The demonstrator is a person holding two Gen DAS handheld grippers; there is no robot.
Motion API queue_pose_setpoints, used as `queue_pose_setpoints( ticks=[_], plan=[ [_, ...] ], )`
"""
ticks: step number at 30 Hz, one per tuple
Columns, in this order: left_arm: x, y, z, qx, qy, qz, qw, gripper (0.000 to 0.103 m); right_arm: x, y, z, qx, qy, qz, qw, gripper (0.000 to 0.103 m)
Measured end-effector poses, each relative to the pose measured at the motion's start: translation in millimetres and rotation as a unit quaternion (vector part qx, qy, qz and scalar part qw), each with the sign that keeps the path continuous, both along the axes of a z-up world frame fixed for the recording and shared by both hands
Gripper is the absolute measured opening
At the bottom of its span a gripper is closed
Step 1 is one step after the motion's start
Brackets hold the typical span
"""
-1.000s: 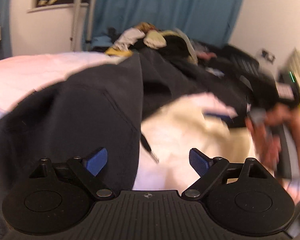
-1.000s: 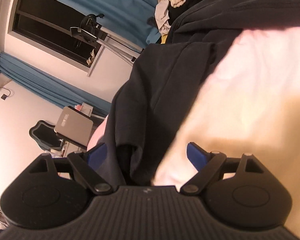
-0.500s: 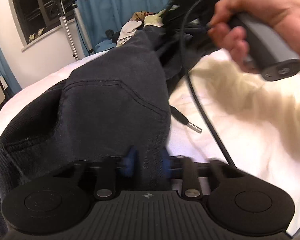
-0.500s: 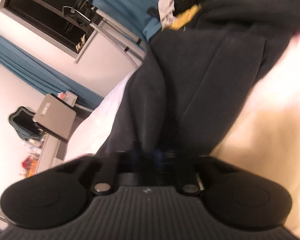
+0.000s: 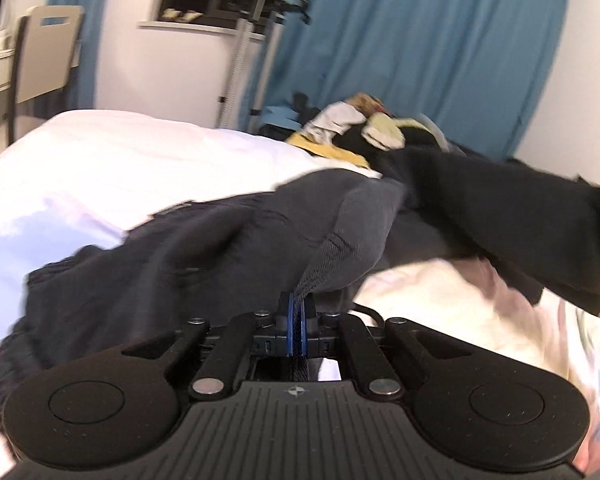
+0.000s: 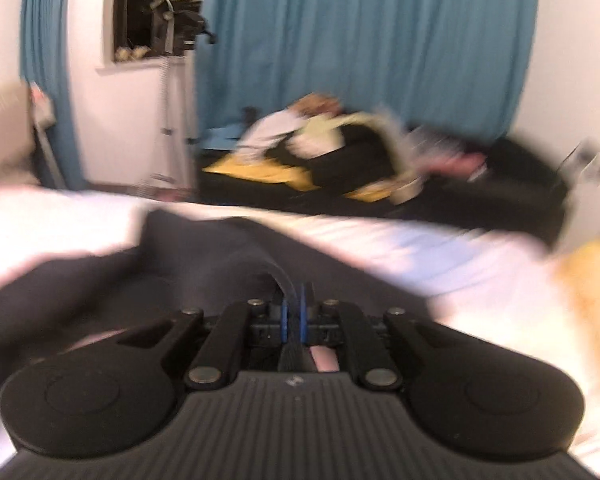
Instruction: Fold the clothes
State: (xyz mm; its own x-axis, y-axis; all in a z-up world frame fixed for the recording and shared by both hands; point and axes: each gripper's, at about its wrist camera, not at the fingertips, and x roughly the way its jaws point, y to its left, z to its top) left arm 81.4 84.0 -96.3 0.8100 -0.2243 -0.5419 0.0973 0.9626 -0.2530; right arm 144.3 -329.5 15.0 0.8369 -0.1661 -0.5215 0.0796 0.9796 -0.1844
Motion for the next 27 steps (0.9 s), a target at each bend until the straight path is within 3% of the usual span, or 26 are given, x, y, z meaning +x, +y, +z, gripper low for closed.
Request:
queue_pose_setpoints(
  ticks=[3, 5, 10, 14, 18, 21, 24, 27],
  plan=[
    [-13, 9, 7, -0.001, 0.001, 0.020, 0.9998, 0.005, -35, -44, -17, -0.104, 0.007, -0.027, 0.994, 0.006],
    [-20, 13, 10, -0.003, 0.002, 0.032, 0.9995, 0.005, -56, -77, -41, -0.140, 0.028, -0.048, 0.989, 0.006],
    [-30, 29, 15, -0.035, 0.006, 0.062, 0.9975, 0.005, -81, -132, -105, -0.152, 0.078, -0.085, 0.982, 0.006],
    [-22, 50, 12, -0.091, 0.020, 0.095, 0.9911, 0.005, -55, -144, -127, -0.141, 0.089, -0.097, 0.981, 0.006],
    [-23, 62, 15, -0.129, 0.017, 0.110, 0.9854, 0.005, -9, -144, -100, -0.124, 0.042, -0.100, 0.986, 0.006],
    [-26, 67, 22, -0.143, 0.006, 0.109, 0.9836, 0.004, 11, -144, -56, -0.105, -0.046, -0.098, 0.989, 0.006],
    [-35, 66, 30, -0.148, 0.002, 0.086, 0.9852, 0.004, 3, -156, -21, -0.096, -0.128, -0.098, 0.982, 0.006],
    [-47, 57, 35, -0.139, 0.015, 0.046, 0.9892, 0.004, -18, -176, -40, -0.119, -0.148, -0.102, 0.976, 0.007]
  ],
)
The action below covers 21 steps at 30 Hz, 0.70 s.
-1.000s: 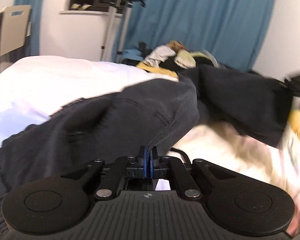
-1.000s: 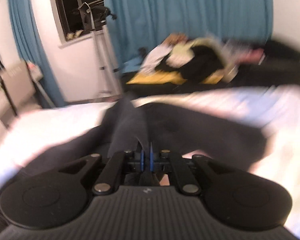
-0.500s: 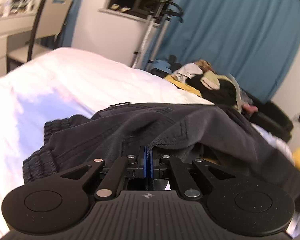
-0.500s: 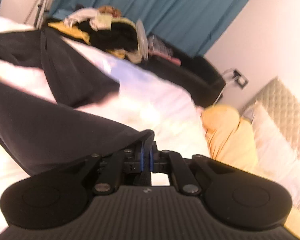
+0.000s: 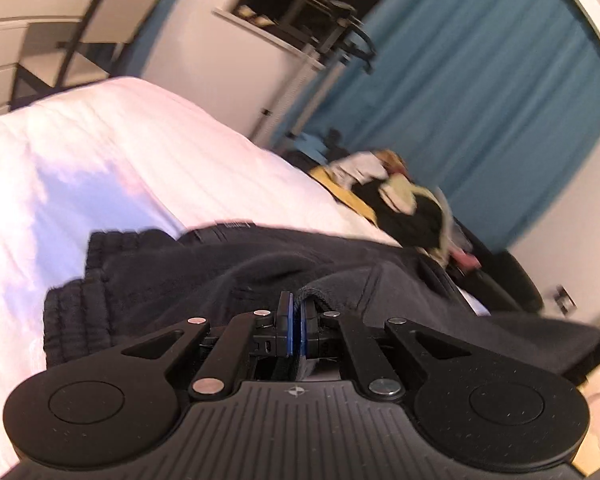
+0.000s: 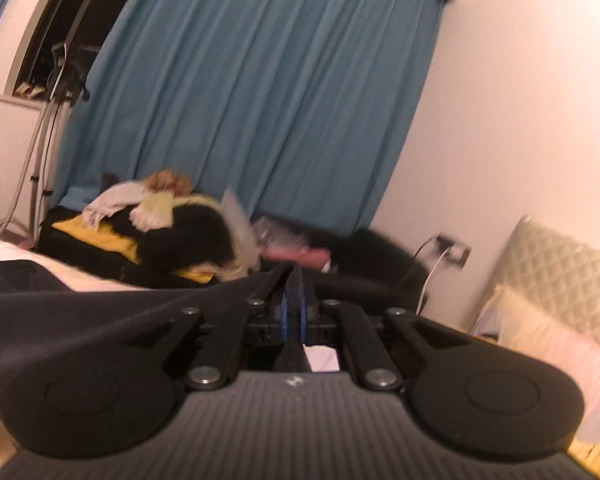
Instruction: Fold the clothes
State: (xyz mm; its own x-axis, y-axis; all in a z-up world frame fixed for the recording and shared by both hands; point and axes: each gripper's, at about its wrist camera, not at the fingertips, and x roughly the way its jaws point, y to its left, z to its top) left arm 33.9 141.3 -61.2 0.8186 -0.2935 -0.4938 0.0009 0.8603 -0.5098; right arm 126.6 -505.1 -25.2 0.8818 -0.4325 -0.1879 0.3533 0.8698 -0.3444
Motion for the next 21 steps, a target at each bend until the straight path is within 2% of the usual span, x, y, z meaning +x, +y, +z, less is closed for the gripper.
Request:
queue_pose_setpoints(
  ticks=[2, 6, 9, 12, 13, 14, 15, 16, 17, 19, 21],
  plan=[
    [-9, -11, 1, 0.024, 0.012, -0.036, 0.9990, 0.004, -14, -17, -33, -0.014, 0.025, -0.009, 1.000, 0.007],
    [-26, -39, -6, 0.072, 0.045, -0.098, 0.9916, 0.005, -39, -45, -135, -0.017, 0.156, -0.024, 0.987, 0.008],
    [-31, -47, -15, 0.087, 0.060, -0.111, 0.9881, 0.006, -59, -49, -179, 0.007, 0.194, -0.028, 0.981, 0.009],
    [-32, -47, -16, 0.093, 0.062, -0.108, 0.9879, 0.011, -67, -51, -178, 0.047, 0.178, -0.043, 0.982, 0.015],
    [-32, -46, -16, 0.093, 0.062, -0.108, 0.9878, 0.020, -69, -52, -174, 0.062, 0.172, -0.049, 0.982, 0.028],
    [-32, -46, -16, 0.093, 0.062, -0.108, 0.9878, 0.044, -71, -53, -169, 0.074, 0.169, -0.055, 0.981, 0.042],
    [-34, -47, -15, 0.093, 0.061, -0.109, 0.9877, 0.058, -75, -53, -163, 0.085, 0.166, -0.056, 0.981, 0.047],
    [-37, -47, -13, 0.093, 0.053, -0.111, 0.9880, 0.076, -82, -53, -158, 0.097, 0.162, -0.055, 0.980, 0.056],
    [-40, -46, -10, 0.092, 0.043, -0.113, 0.9884, 0.080, -87, -51, -153, 0.109, 0.158, -0.052, 0.980, 0.063],
    [-46, -44, -6, 0.085, 0.026, -0.118, 0.9890, 0.080, -96, -47, -143, 0.132, 0.149, -0.044, 0.979, 0.067],
    [-50, -35, -2, 0.061, 0.015, -0.116, 0.9913, 0.081, -108, -41, -129, 0.155, 0.139, -0.030, 0.978, 0.073]
  ],
)
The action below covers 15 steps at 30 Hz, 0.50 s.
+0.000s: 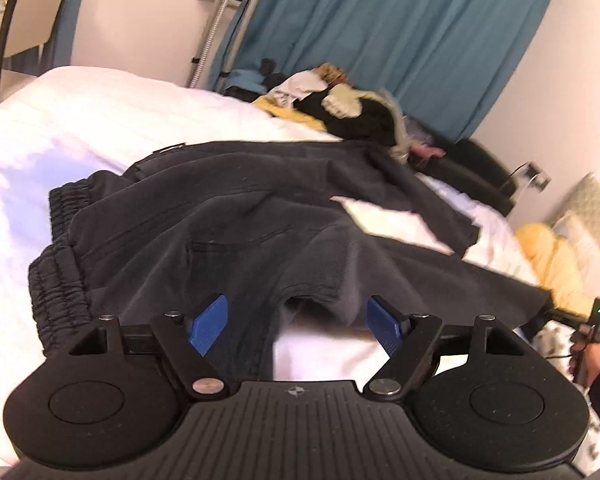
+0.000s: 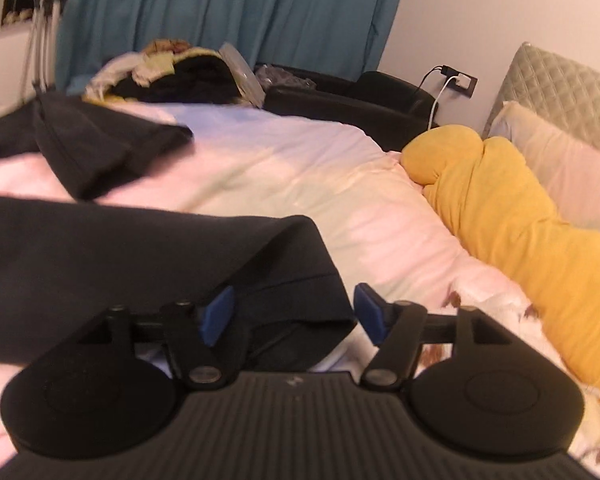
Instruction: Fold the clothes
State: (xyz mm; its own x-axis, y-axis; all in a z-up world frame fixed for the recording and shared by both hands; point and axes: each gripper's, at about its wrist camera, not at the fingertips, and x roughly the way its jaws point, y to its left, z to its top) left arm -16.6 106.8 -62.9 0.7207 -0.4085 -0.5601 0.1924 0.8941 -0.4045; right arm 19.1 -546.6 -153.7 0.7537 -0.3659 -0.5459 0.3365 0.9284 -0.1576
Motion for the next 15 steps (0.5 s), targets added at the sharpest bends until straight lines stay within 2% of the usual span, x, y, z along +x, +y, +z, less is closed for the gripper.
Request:
queue_pose_setpoints(
  ticks=[2, 6, 8, 13, 15],
  plan=[
    [-4, 11, 4, -0.027, -0.010, 0.004, 0.9996, 0.082, -11, 11, 16, 0.022, -0.019, 0.026, 0.999, 0.085],
    [-1, 46, 13, -0.084, -0.016, 0.042, 0.9955, 0.084, -31, 43, 49, 0.081, -0.061, 0.113, 0.988, 0.089],
    [11, 68, 17, -0.084, -0.012, 0.074, 0.9936, 0.084, -30, 64, 64, 0.103, -0.072, 0.141, 0.982, 0.089],
    [53, 124, 14, -0.095, 0.014, 0.145, 0.9848, 0.084, 4, 121, 102, 0.192, -0.124, 0.189, 0.955, 0.090],
    [76, 141, 3, -0.100, 0.038, 0.168, 0.9799, 0.084, 30, 156, 109, 0.227, -0.133, 0.187, 0.947, 0.089]
  ],
)
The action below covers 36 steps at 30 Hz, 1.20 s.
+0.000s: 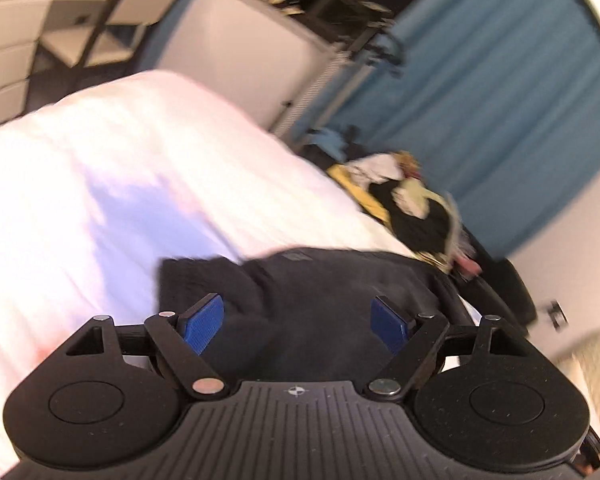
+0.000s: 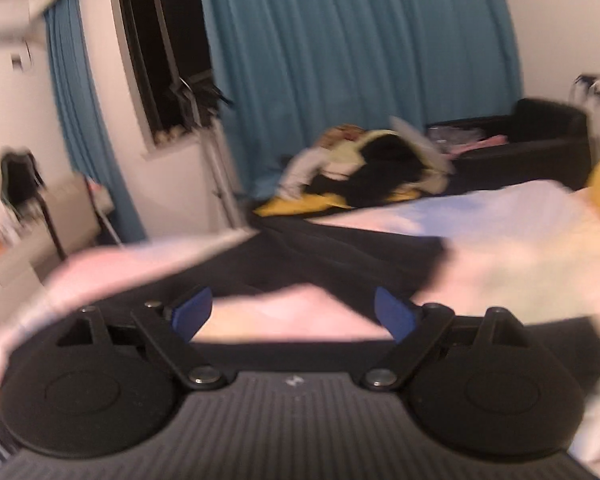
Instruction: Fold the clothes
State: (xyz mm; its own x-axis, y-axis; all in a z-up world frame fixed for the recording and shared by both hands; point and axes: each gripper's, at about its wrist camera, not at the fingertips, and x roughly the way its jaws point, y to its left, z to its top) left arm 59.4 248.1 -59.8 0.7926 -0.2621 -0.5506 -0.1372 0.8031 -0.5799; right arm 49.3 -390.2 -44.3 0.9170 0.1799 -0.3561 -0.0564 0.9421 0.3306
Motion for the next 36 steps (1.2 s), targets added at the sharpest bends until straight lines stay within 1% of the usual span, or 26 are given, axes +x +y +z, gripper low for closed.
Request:
queue_pose_setpoints(
  ticks=[3, 4, 6, 8, 9, 11, 12, 15, 16, 17, 18, 19, 20, 21, 22, 23, 24, 26, 28, 29, 31, 33, 35, 36],
  plan=[
    [29, 18, -17, 0.008, 0.036, 0.069, 0.9969, 0.082, 36, 61, 1, 0.049, 0.012, -0.004, 0.999, 0.089],
    [39, 22, -26, 0.001, 0.045, 0.080, 0.9957, 0.082, 47, 82, -3, 0.065, 0.010, 0.003, 0.998, 0.089],
    [52, 29, -45, -0.023, 0.069, 0.093, 0.9930, 0.081, 65, 119, -17, 0.086, 0.009, 0.025, 0.996, 0.089],
    [60, 31, -61, -0.025, 0.088, 0.086, 0.9921, 0.076, 78, 149, -37, 0.093, 0.018, 0.043, 0.995, 0.089],
    [62, 32, -67, -0.026, 0.093, 0.080, 0.9921, 0.075, 83, 160, -48, 0.094, 0.022, 0.052, 0.994, 0.089],
    [61, 36, -77, -0.041, 0.102, 0.081, 0.9907, 0.074, 91, 169, -69, 0.086, 0.050, 0.063, 0.993, 0.089],
    [62, 39, -82, -0.054, 0.101, 0.078, 0.9903, 0.073, 95, 172, -80, 0.081, 0.068, 0.068, 0.992, 0.089],
    [65, 46, -94, -0.102, 0.095, 0.062, 0.9883, 0.060, 103, 167, -92, 0.102, 0.095, 0.056, 0.989, 0.088],
    [67, 47, -95, -0.111, 0.096, 0.060, 0.9874, 0.053, 106, 165, -95, 0.111, 0.103, 0.050, 0.987, 0.088],
    [69, 49, -97, -0.118, 0.094, 0.056, 0.9870, 0.050, 109, 162, -98, 0.120, 0.110, 0.045, 0.986, 0.088],
    [69, 51, -98, -0.134, 0.088, 0.051, 0.9857, 0.048, 111, 160, -101, 0.129, 0.118, 0.040, 0.984, 0.088],
    [68, 54, -98, -0.157, 0.078, 0.044, 0.9836, 0.041, 113, 160, -104, 0.132, 0.123, 0.036, 0.983, 0.088],
    [67, 56, -99, -0.179, 0.068, 0.037, 0.9808, 0.038, 114, 160, -105, 0.133, 0.126, 0.035, 0.982, 0.088],
    [67, 58, -101, -0.210, 0.059, 0.020, 0.9758, 0.038, 114, 160, -106, 0.135, 0.130, 0.035, 0.982, 0.088],
    [68, 58, -103, -0.245, 0.049, -0.003, 0.9682, 0.038, 114, 160, -107, 0.137, 0.134, 0.035, 0.981, 0.088],
    [70, 57, -105, -0.259, 0.045, -0.017, 0.9646, 0.038, 115, 160, -107, 0.142, 0.135, 0.036, 0.980, 0.088],
    [74, 56, -107, -0.252, 0.054, -0.012, 0.9662, 0.038, 115, 158, -108, 0.146, 0.136, 0.037, 0.979, 0.088],
    [83, 55, -112, -0.226, 0.082, 0.015, 0.9706, 0.038, 114, 153, -113, 0.149, 0.136, 0.038, 0.979, 0.088],
    [95, 54, -120, -0.215, 0.114, 0.023, 0.9697, 0.038, 114, 150, -116, 0.150, 0.138, 0.037, 0.978, 0.088],
    [100, 52, -121, -0.208, 0.121, 0.020, 0.9703, 0.038, 114, 149, -118, 0.150, 0.139, 0.037, 0.978, 0.088],
    [108, 48, -120, -0.198, 0.121, 0.009, 0.9728, 0.038, 115, 150, -120, 0.147, 0.142, 0.037, 0.978, 0.088],
    [115, 45, -118, -0.199, 0.115, 0.000, 0.9732, 0.039, 116, 151, -121, 0.140, 0.143, 0.038, 0.979, 0.088],
    [123, 40, -115, -0.192, 0.111, 0.002, 0.9751, 0.039, 117, 152, -123, 0.134, 0.143, 0.038, 0.980, 0.088],
    [128, 38, -113, -0.182, 0.109, 0.003, 0.9771, 0.039, 117, 152, -123, 0.131, 0.144, 0.037, 0.980, 0.088]
  ],
)
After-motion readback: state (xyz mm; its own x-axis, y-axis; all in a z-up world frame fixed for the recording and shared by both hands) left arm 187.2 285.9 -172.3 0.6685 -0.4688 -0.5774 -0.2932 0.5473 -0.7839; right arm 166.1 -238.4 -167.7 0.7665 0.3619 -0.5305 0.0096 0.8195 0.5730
